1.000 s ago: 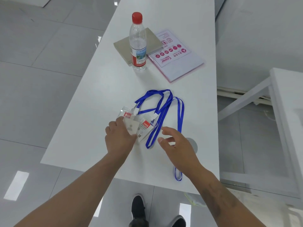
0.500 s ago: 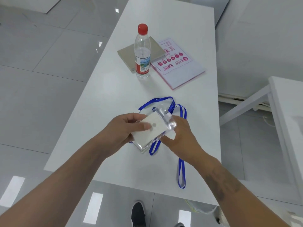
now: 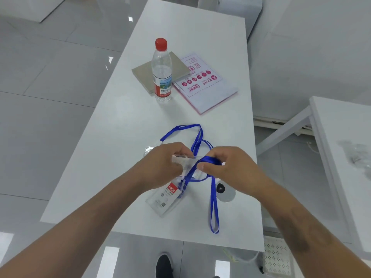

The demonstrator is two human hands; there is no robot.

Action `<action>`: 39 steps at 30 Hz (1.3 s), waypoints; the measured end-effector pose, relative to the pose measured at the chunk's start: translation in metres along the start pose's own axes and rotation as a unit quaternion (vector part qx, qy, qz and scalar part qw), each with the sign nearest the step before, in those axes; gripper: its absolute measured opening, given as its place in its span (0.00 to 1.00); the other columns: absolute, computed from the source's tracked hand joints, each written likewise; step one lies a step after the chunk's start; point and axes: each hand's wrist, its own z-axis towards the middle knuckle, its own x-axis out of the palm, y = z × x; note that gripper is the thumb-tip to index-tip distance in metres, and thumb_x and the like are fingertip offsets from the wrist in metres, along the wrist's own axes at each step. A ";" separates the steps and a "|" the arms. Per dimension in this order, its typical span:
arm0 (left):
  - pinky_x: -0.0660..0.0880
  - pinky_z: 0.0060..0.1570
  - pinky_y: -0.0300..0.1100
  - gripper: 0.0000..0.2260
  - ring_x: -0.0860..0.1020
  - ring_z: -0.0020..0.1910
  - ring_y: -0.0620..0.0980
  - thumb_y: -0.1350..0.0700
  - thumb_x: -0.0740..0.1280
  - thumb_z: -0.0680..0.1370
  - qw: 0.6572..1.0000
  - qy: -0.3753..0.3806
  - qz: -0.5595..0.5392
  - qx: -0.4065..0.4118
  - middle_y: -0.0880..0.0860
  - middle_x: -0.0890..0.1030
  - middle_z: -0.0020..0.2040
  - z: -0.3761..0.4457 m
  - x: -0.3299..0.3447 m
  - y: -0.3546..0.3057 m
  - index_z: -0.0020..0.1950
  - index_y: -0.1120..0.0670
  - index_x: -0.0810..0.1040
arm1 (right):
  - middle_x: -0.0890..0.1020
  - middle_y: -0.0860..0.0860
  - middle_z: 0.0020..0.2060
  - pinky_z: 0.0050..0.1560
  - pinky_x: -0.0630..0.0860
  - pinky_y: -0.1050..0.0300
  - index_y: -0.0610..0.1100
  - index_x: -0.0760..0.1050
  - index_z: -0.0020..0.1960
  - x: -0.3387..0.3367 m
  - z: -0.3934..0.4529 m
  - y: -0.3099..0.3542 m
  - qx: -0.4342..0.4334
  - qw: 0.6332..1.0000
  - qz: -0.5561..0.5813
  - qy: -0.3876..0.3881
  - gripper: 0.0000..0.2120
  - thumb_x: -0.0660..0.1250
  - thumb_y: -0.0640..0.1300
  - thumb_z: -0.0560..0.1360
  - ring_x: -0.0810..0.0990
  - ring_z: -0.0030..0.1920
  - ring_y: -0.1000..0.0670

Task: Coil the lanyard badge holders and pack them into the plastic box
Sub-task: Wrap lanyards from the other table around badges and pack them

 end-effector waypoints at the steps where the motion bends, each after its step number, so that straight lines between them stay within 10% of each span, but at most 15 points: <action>1: 0.76 0.35 0.36 0.14 0.80 0.43 0.42 0.62 0.65 0.74 1.000 0.002 0.003 0.001 0.41 0.81 0.44 -0.001 -0.002 -0.001 0.48 0.42 0.79 | 0.82 0.53 0.35 0.44 0.78 0.54 0.52 0.79 0.40 -0.004 0.003 -0.003 -0.002 1.000 0.012 -0.010 0.06 0.73 0.53 0.72 0.80 0.38 0.52; 7: 0.79 0.42 0.42 0.10 0.83 0.42 0.49 0.61 0.72 0.75 0.989 0.062 -0.130 -0.023 0.52 0.86 0.44 -0.007 -0.016 -0.007 0.48 0.45 0.84 | 0.82 0.52 0.33 0.36 0.72 0.64 0.50 0.81 0.37 -0.014 0.016 -0.008 -0.007 0.989 0.142 -0.042 0.06 0.78 0.49 0.68 0.75 0.33 0.55; 10: 0.82 0.50 0.47 0.12 0.84 0.51 0.55 0.65 0.69 0.76 0.909 0.138 -0.387 -0.064 0.56 0.85 0.54 -0.011 -0.019 -0.006 0.56 0.53 0.83 | 0.80 0.44 0.35 0.39 0.72 0.58 0.47 0.82 0.37 -0.009 0.018 -0.011 0.036 0.970 0.236 -0.055 0.06 0.74 0.47 0.72 0.74 0.37 0.49; 14: 0.83 0.49 0.45 0.16 0.82 0.56 0.56 0.65 0.68 0.76 0.812 0.042 -0.577 -0.071 0.58 0.83 0.59 -0.005 -0.008 -0.003 0.64 0.57 0.79 | 0.73 0.56 0.25 0.39 0.78 0.58 0.48 0.79 0.41 0.016 0.004 -0.007 0.082 0.966 0.244 -0.011 0.13 0.60 0.41 0.81 0.72 0.31 0.52; 18: 0.81 0.43 0.44 0.09 0.83 0.44 0.51 0.64 0.71 0.75 0.927 -0.163 -0.333 -0.059 0.54 0.86 0.47 0.001 0.005 0.003 0.50 0.51 0.83 | 0.73 0.62 0.25 0.34 0.65 0.67 0.61 0.73 0.34 0.027 -0.024 0.008 -0.008 0.996 0.055 0.064 0.19 0.57 0.50 0.83 0.69 0.28 0.60; 22: 0.76 0.35 0.35 0.11 0.80 0.35 0.42 0.64 0.71 0.75 0.990 0.006 -0.138 -0.015 0.47 0.85 0.38 -0.012 0.007 0.001 0.45 0.47 0.85 | 0.80 0.63 0.40 0.44 0.72 0.66 0.54 0.82 0.52 -0.001 -0.033 0.006 -0.028 0.999 -0.013 0.013 0.10 0.61 0.47 0.81 0.75 0.37 0.61; 26: 0.77 0.44 0.42 0.12 0.82 0.44 0.49 0.63 0.73 0.73 0.948 0.176 -0.262 -0.048 0.52 0.85 0.47 -0.031 0.018 -0.011 0.55 0.51 0.84 | 0.84 0.62 0.36 0.34 0.72 0.72 0.55 0.83 0.44 -0.023 -0.045 -0.014 0.043 0.984 0.158 -0.063 0.09 0.68 0.43 0.77 0.78 0.31 0.62; 30: 0.81 0.42 0.43 0.14 0.85 0.49 0.54 0.66 0.70 0.74 0.828 0.072 -0.548 -0.096 0.57 0.85 0.53 -0.036 0.051 -0.031 0.59 0.57 0.82 | 0.80 0.55 0.28 0.33 0.69 0.69 0.45 0.82 0.40 -0.002 -0.073 -0.037 0.110 0.975 0.188 -0.045 0.11 0.64 0.37 0.78 0.72 0.30 0.57; 35: 0.79 0.41 0.39 0.09 0.82 0.48 0.51 0.63 0.71 0.76 0.932 -0.122 -0.322 -0.111 0.51 0.85 0.47 -0.038 0.108 -0.057 0.51 0.51 0.82 | 0.80 0.55 0.41 0.36 0.68 0.66 0.45 0.78 0.48 -0.007 -0.130 -0.064 0.050 0.999 -0.007 0.015 0.12 0.58 0.49 0.82 0.73 0.35 0.58; 39: 0.80 0.46 0.45 0.09 0.83 0.46 0.53 0.62 0.71 0.75 0.970 -0.033 -0.232 -0.068 0.52 0.86 0.45 -0.050 0.150 -0.089 0.50 0.49 0.83 | 0.75 0.55 0.36 0.39 0.67 0.62 0.51 0.77 0.36 -0.053 -0.149 -0.105 0.007 0.992 -0.093 -0.084 0.12 0.68 0.56 0.75 0.73 0.40 0.56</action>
